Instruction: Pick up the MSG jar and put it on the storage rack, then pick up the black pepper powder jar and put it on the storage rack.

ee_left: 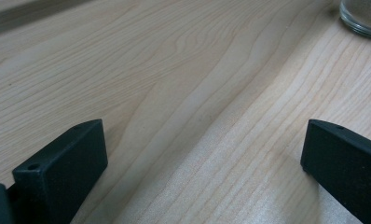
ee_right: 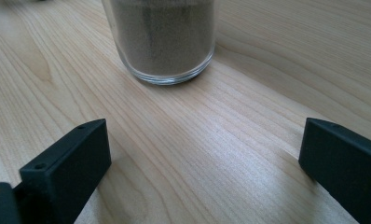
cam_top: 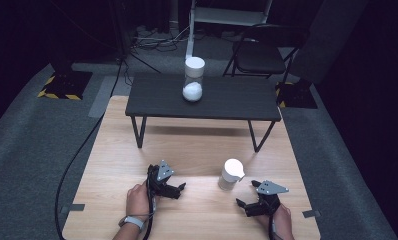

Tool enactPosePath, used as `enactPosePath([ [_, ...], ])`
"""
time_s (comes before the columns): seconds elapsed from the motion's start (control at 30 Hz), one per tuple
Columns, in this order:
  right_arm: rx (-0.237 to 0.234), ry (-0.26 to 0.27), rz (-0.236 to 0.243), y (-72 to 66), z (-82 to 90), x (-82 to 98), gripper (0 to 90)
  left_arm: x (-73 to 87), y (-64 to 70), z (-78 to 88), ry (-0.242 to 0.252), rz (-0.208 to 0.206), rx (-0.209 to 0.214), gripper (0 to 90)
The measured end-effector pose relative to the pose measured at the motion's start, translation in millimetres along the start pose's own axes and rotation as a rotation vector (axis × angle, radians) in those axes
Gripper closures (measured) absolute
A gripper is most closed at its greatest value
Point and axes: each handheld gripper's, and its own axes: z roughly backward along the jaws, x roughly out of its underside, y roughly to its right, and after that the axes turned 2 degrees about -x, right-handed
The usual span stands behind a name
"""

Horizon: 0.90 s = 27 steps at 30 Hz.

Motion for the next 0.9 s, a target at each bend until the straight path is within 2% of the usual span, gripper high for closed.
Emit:
enactPosePath([
  [0.9, 0.002, -0.016, 0.000, 0.6, -0.6, -4.5, 1.4, 0.0, 0.3, 0.1, 0.000, 0.001, -0.001, 0.0],
])
